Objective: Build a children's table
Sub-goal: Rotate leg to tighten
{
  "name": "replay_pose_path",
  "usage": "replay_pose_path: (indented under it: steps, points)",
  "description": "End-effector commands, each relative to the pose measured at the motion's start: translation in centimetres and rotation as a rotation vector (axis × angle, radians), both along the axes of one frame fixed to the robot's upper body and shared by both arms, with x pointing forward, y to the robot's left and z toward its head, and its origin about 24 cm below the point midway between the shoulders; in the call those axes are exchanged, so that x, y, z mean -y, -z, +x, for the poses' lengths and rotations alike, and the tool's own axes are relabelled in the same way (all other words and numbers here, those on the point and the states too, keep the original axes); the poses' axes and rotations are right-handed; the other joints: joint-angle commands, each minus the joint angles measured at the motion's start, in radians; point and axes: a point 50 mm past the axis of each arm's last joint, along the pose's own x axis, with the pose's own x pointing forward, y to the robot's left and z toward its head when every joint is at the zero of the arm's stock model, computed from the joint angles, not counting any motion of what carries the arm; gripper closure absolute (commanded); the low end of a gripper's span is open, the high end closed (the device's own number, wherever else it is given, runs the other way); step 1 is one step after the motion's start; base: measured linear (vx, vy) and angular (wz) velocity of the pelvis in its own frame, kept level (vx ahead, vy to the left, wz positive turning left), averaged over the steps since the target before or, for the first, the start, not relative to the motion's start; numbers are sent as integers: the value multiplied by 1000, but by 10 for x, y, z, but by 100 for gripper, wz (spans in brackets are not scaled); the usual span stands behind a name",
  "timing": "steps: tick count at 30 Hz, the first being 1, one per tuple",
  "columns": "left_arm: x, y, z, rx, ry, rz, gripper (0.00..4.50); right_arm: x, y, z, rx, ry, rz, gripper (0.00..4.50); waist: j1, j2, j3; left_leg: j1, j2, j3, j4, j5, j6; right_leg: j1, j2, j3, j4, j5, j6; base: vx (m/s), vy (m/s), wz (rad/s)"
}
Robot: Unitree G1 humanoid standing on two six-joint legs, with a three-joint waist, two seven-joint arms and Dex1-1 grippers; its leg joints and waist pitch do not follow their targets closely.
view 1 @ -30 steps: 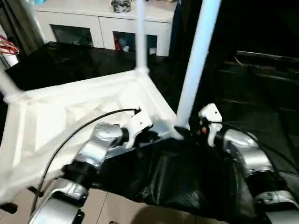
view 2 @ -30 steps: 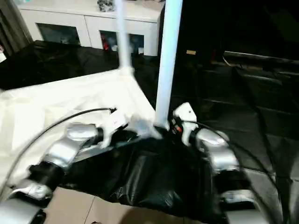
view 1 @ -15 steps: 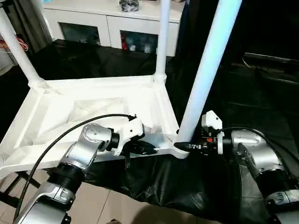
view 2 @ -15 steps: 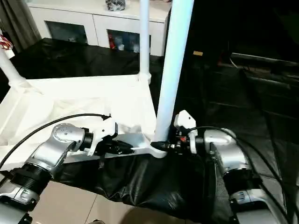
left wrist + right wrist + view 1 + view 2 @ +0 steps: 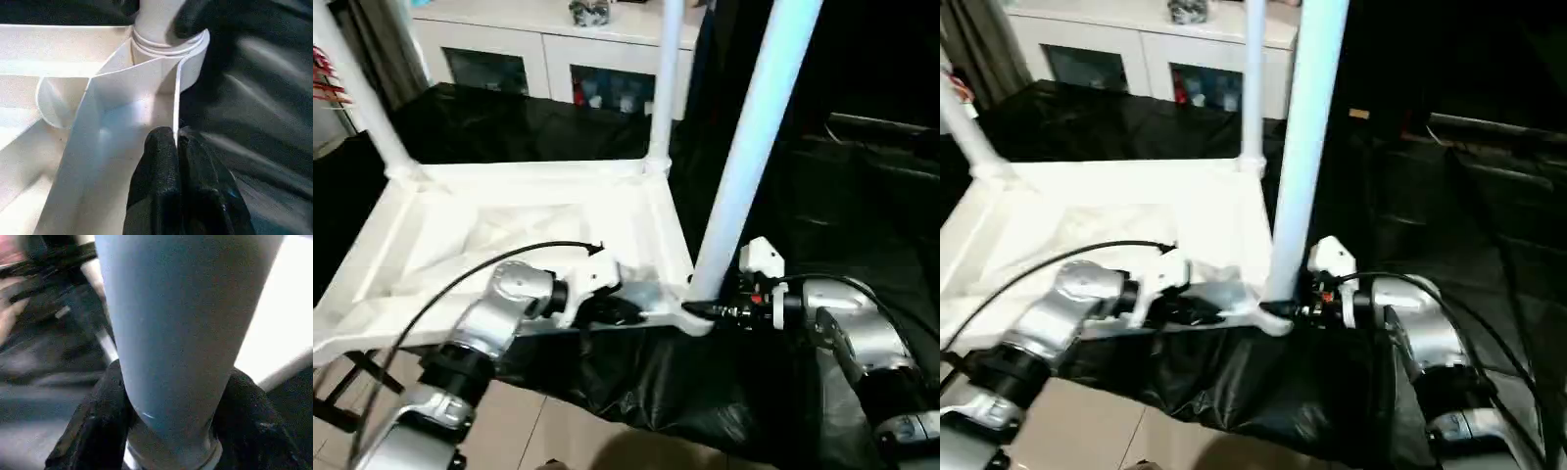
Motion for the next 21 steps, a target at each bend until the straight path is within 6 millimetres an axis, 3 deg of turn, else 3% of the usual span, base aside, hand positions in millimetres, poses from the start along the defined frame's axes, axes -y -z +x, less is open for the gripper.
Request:
replay_pose_path:
  steps: [1, 3, 5, 6, 9, 11, 14, 16, 18, 21]
  points:
    - [14, -17, 16, 98, -139, -42, 450, -31, 13, -5, -43, -33, 54, 252, -10, -11, -62, 22, 51, -31, -70, -230, 33, 41, -98, 59, -102, -383, -144, 0, 0, 0]
    - [28, -18, 19, 105, -215, -57, 450, -47, 19, 4, -55, 129, 72, 253, -18, -8, -60, 22, 50, -31, -71, -233, 28, 37, -98, 60, -105, -392, -144, 0, 0, 0]
    - [34, -19, 22, 114, -257, -64, 450, -56, 21, 8, -69, 207, 94, 253, -24, -11, -62, 20, 47, -32, -71, -236, 26, 42, -97, 59, -105, -401, -136, 0, 0, 0]
    - [38, -19, 23, 116, -273, -68, 450, -64, 20, 11, -67, 242, 104, 253, -30, -6, -62, 20, 46, -32, -71, -235, 26, 40, -97, 59, -106, -393, -138, 0, 0, 0]
    - [42, -20, 24, 124, -296, -68, 450, -70, 21, 14, -72, 288, 104, 253, -36, -5, -64, 16, 46, -34, -71, -221, 30, 45, -97, 60, -102, -346, -147, 0, 0, 0]
    - [52, -20, 25, 143, -306, -51, 450, -91, 20, 22, -72, 378, 91, 253, -40, -1, -67, 15, 45, -33, -70, -202, 37, 45, -95, 60, -95, -292, -167, 0, 0, 0]
    - [58, -20, 23, 144, -290, -51, 450, -108, 14, 24, -61, 359, 101, 253, -50, -2, -66, 15, 44, -32, -69, -216, 34, 46, -96, 60, -97, -301, -171, 0, 0, 0]
    - [58, -20, 22, 141, -277, -52, 450, -112, 10, 24, -48, 330, 125, 253, -49, 0, -66, 14, 46, -32, -70, -214, 41, 48, -96, 62, -97, -289, -171, 0, 0, 0]
    - [54, -19, 21, 140, -263, -52, 450, -109, 5, 24, -46, 301, 167, 198, -51, -1, -65, 15, 47, -31, -71, -222, 45, 47, -95, 62, -96, -281, -175, 0, 0, 0]
    - [50, -20, 19, 149, -232, -62, 450, -99, 3, 24, -38, 266, 170, 176, -50, -2, -64, 13, 46, -32, -70, -235, 52, 49, -98, 61, -100, -308, -168, 0, 0, 0]
